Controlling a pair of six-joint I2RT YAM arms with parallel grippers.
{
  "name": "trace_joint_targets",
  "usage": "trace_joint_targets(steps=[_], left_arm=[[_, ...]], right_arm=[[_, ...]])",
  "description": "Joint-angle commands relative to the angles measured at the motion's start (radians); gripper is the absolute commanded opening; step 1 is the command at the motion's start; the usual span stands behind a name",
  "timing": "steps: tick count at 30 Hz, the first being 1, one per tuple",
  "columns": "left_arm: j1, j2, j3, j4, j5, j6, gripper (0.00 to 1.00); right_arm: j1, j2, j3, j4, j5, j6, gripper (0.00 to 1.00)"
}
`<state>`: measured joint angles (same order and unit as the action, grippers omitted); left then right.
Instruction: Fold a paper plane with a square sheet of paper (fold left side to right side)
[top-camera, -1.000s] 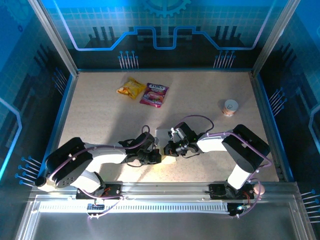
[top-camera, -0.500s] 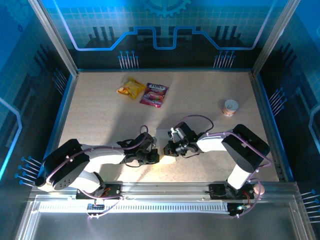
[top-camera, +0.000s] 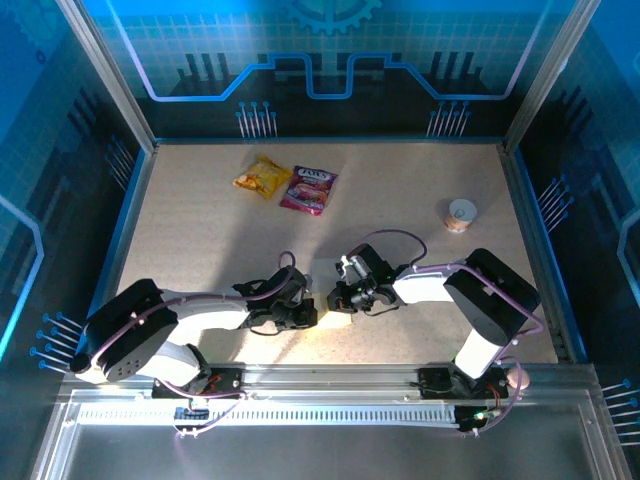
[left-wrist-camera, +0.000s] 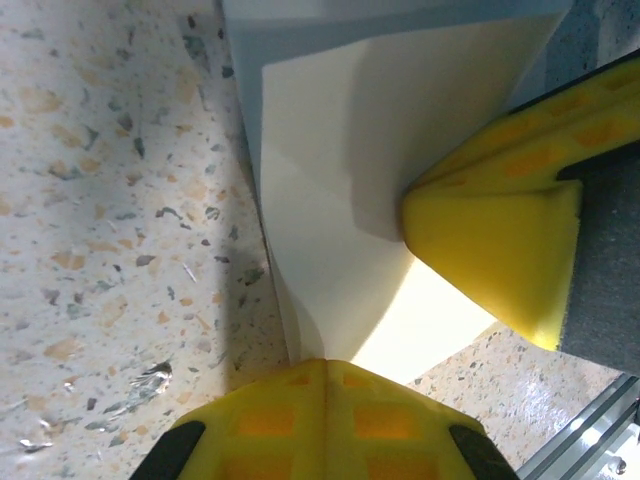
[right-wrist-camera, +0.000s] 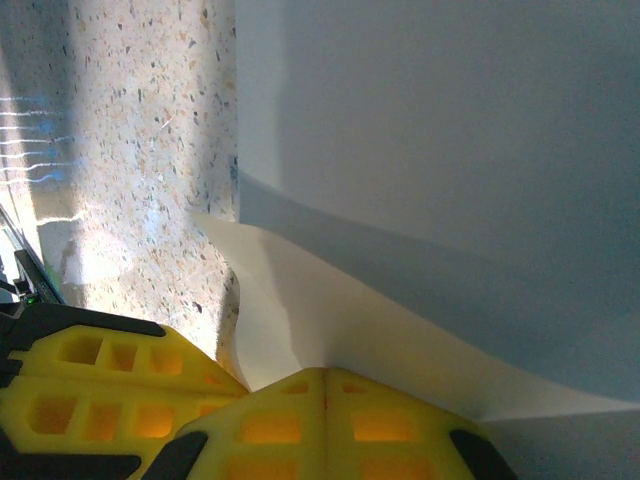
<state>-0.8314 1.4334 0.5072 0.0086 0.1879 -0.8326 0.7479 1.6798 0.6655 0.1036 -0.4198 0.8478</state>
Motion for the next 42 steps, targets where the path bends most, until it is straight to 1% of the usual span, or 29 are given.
trace_joint_targets(steps=[1,4,8,16,29,42], left_arm=[[-0.002,0.008,-0.017,-0.041,-0.023,0.004,0.0],[-0.003,0.014,-0.015,-0.051,-0.03,0.001,0.0],[-0.004,0.025,-0.009,-0.073,-0.043,-0.006,0.0],[-0.017,0.051,0.026,-0.153,-0.088,-0.029,0.0],[-0.055,0.09,0.075,-0.253,-0.143,-0.078,0.0],[-0.067,0.11,0.094,-0.338,-0.18,-0.13,0.0]], right_arm=[[0.022,-0.05,0.014,-0.127,0.031,-0.022,0.0],[0.024,-0.108,0.022,-0.14,0.039,-0.023,0.0],[0.039,-0.132,0.015,-0.139,0.057,-0.014,0.0],[0.078,-0.078,0.026,-0.082,0.072,0.006,0.0],[0.082,-0.036,0.041,-0.047,0.081,0.0,0.0],[0.069,0.0,0.026,-0.09,0.122,-0.039,0.0]])
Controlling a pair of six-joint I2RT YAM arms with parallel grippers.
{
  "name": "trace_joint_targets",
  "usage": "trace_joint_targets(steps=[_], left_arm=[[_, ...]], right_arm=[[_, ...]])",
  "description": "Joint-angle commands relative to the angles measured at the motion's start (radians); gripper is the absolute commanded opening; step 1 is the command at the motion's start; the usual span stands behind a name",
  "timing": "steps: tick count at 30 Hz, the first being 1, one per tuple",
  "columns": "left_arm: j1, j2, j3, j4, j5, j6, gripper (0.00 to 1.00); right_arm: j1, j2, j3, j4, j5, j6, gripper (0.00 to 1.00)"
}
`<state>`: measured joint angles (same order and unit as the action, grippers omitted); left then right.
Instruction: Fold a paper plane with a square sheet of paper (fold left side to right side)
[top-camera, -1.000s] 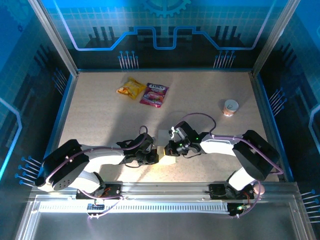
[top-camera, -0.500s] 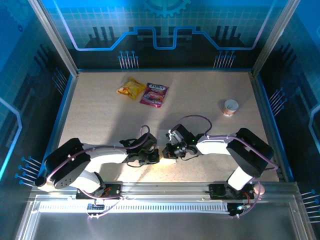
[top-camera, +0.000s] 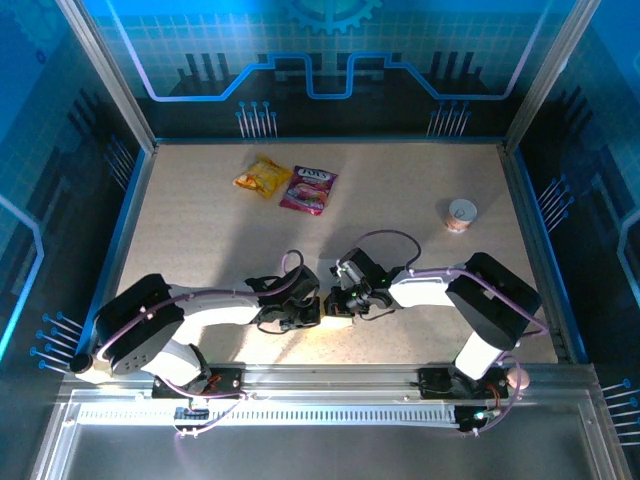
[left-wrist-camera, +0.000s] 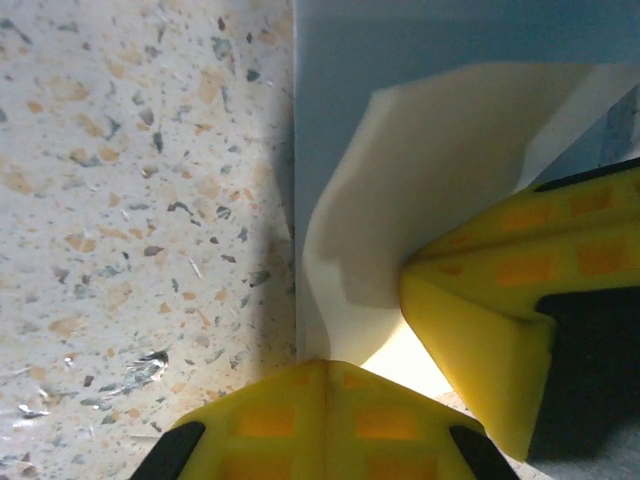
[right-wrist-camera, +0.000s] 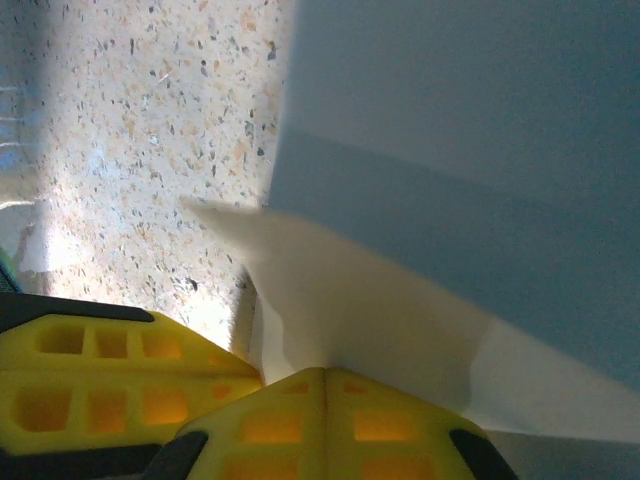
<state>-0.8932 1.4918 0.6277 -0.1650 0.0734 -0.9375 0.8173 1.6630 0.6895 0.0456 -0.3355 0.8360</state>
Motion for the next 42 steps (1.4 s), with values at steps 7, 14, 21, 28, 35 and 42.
trace_joint_targets(steps=[7,14,21,28,35,42], left_arm=[[-0.008,0.057,-0.04,-0.18,-0.067,-0.038,0.0],[-0.006,0.055,-0.046,-0.18,-0.069,-0.046,0.0],[-0.006,0.053,-0.042,-0.18,-0.069,-0.045,0.0],[-0.009,0.049,-0.048,-0.178,-0.067,-0.048,0.0],[-0.009,0.042,-0.048,-0.173,-0.066,-0.05,0.0],[-0.009,0.041,-0.043,-0.146,-0.057,-0.055,0.0]], right_arm=[[-0.036,0.016,-0.004,-0.063,0.046,-0.062,0.0],[-0.087,0.004,-0.009,-0.089,0.047,-0.095,0.0],[-0.168,0.001,-0.008,-0.117,0.041,-0.14,0.0],[-0.229,-0.012,-0.002,-0.146,0.024,-0.186,0.0],[-0.302,-0.017,-0.003,-0.184,0.009,-0.237,0.0],[-0.346,-0.087,0.028,-0.245,0.012,-0.267,0.0]])
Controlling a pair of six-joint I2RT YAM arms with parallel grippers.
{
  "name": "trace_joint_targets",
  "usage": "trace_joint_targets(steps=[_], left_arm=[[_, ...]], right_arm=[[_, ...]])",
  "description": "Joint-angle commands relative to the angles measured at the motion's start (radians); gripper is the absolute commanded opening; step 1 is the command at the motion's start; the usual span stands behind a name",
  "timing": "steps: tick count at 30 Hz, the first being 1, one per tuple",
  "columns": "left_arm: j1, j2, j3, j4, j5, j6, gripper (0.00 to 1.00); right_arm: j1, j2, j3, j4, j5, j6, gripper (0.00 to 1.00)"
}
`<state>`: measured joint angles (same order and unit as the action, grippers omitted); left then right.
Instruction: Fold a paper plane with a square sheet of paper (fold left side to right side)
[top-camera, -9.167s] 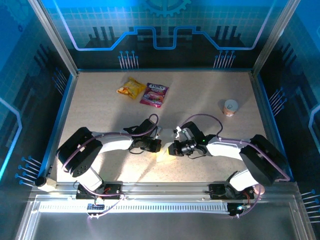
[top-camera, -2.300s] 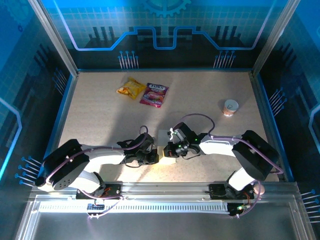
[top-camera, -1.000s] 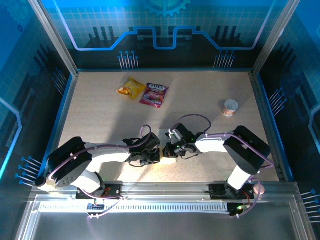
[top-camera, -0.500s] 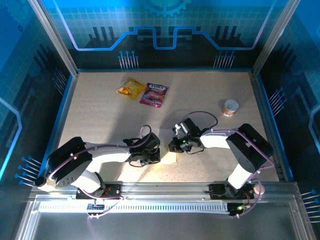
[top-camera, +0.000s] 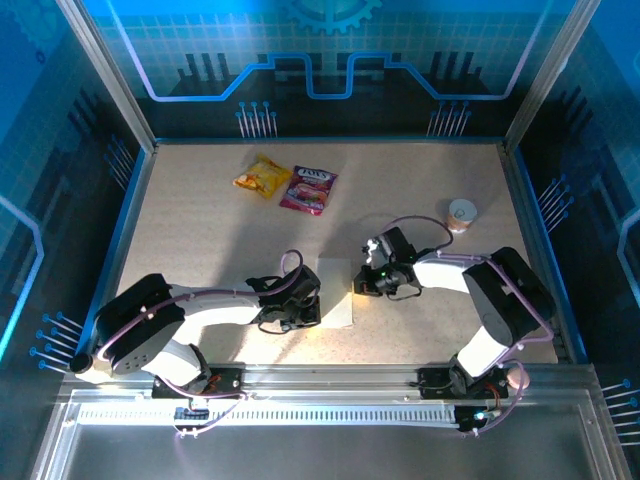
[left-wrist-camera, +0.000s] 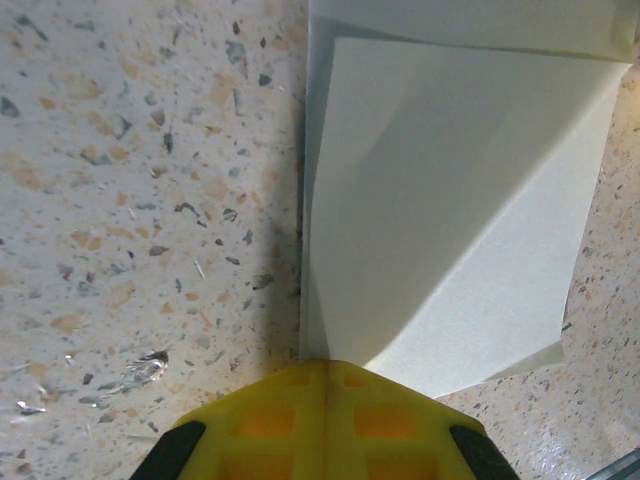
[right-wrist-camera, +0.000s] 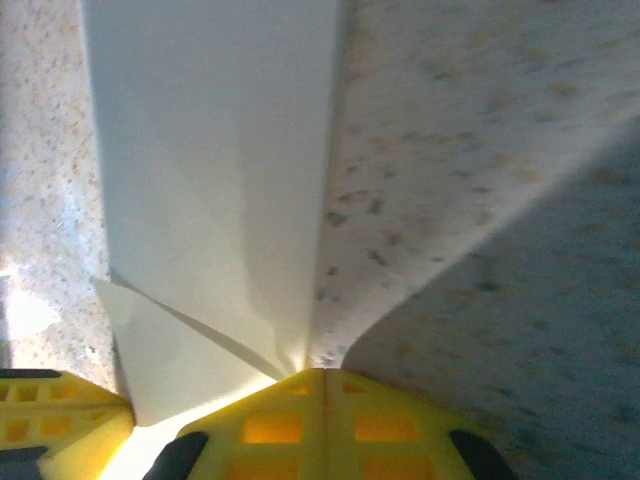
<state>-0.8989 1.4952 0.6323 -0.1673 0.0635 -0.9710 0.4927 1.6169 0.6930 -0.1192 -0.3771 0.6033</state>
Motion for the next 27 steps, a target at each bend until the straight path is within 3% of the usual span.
trace_joint_targets(steps=[1,7,14,20,27], left_arm=[[-0.005,0.037,-0.047,-0.14,-0.047,-0.025,0.0],[-0.007,0.029,-0.045,-0.082,-0.037,-0.058,0.0],[-0.009,0.043,-0.016,-0.078,-0.039,-0.054,0.0],[-0.009,0.042,-0.002,-0.083,-0.039,-0.042,0.0],[0.002,-0.002,0.036,-0.08,-0.04,-0.008,0.0]], right_arm=[[-0.022,-0.059,0.03,-0.09,0.052,-0.035,0.0],[0.039,-0.141,-0.021,-0.014,-0.006,0.052,0.0],[0.163,-0.048,-0.036,0.155,-0.031,0.162,0.0],[0.181,0.011,0.003,0.171,-0.033,0.169,0.0],[0.178,0.07,0.004,0.072,0.022,0.135,0.0]])
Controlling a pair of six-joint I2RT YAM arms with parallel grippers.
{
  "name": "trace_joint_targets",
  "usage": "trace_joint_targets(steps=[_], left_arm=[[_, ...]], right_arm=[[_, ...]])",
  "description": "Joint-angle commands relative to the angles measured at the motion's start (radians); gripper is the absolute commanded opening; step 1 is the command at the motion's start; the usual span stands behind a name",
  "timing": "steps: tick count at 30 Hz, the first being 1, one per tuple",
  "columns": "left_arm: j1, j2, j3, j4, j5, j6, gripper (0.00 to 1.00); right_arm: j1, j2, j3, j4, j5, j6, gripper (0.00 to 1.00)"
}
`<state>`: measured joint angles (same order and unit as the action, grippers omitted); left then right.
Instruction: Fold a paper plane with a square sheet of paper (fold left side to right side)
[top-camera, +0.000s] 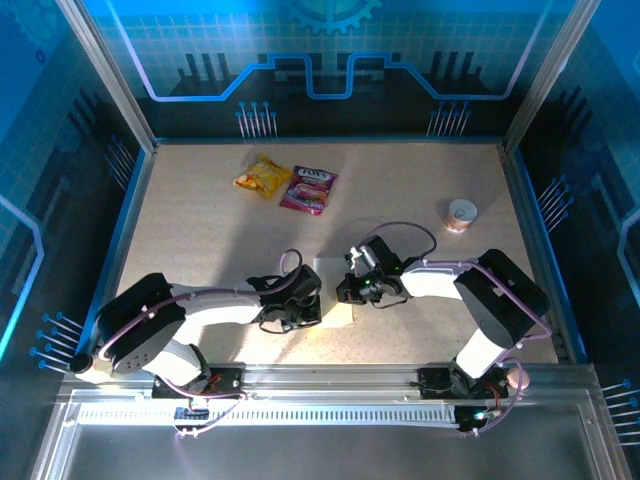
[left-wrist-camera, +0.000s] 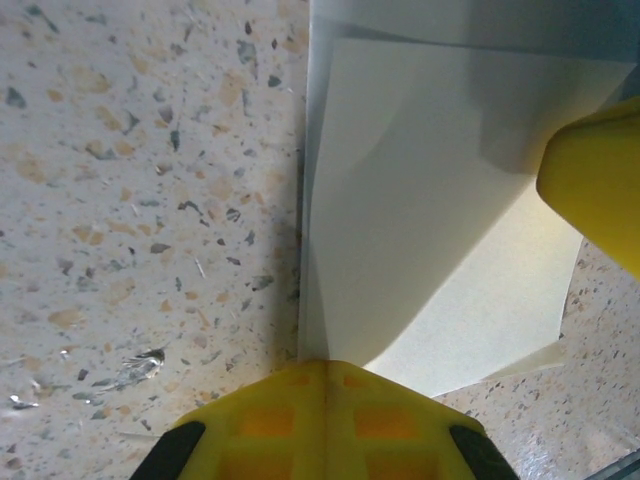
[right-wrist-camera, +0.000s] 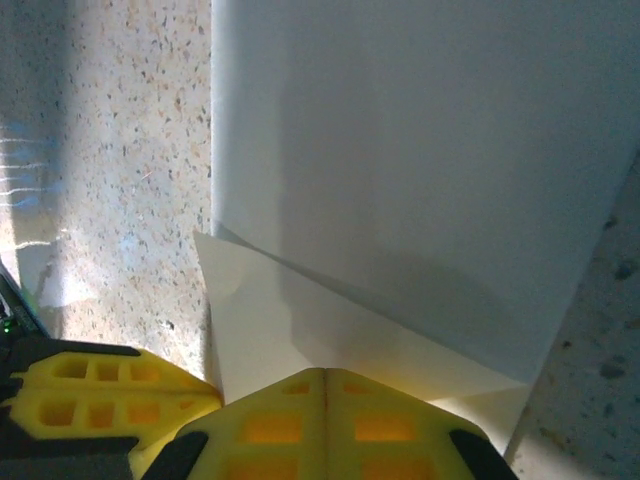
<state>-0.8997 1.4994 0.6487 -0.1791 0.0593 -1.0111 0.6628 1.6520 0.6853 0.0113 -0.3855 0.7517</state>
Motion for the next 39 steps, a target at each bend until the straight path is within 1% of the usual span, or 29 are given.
trace_joint_targets(steps=[1,8,12,15,19,21,23,25,31,39], left_arm=[[0.008,-0.015,0.029,-0.071,-0.035,0.039,0.0],[0.022,-0.07,0.076,-0.057,-0.002,0.107,0.0],[0.021,-0.038,0.093,0.002,0.079,0.137,0.0],[0.02,0.008,0.095,0.057,0.116,0.127,0.0],[0.022,0.052,0.089,0.097,0.102,0.106,0.0],[0.038,0.058,0.072,0.129,0.093,0.088,0.0],[0.06,0.056,0.04,0.195,0.107,0.069,0.0],[0.076,0.06,0.026,0.224,0.125,0.071,0.0],[0.089,0.109,0.048,0.231,0.174,0.112,0.0],[0.088,0.146,0.028,0.252,0.163,0.099,0.0]], right_arm=[[0.008,0.043,0.012,-0.07,0.038,-0.017,0.0],[0.008,0.081,-0.001,-0.095,0.06,-0.009,0.0],[0.007,0.09,0.002,-0.102,0.065,-0.012,0.0],[0.007,0.095,0.008,-0.112,0.068,-0.014,0.0],[0.007,0.096,0.007,-0.123,0.072,-0.017,0.0],[0.006,0.098,0.008,-0.131,0.074,-0.021,0.0],[0.007,0.1,0.006,-0.132,0.072,-0.024,0.0],[0.008,0.104,0.005,-0.132,0.071,-0.025,0.0],[0.006,0.112,0.009,-0.134,0.074,-0.028,0.0],[0.006,0.114,0.011,-0.155,0.086,-0.037,0.0]])
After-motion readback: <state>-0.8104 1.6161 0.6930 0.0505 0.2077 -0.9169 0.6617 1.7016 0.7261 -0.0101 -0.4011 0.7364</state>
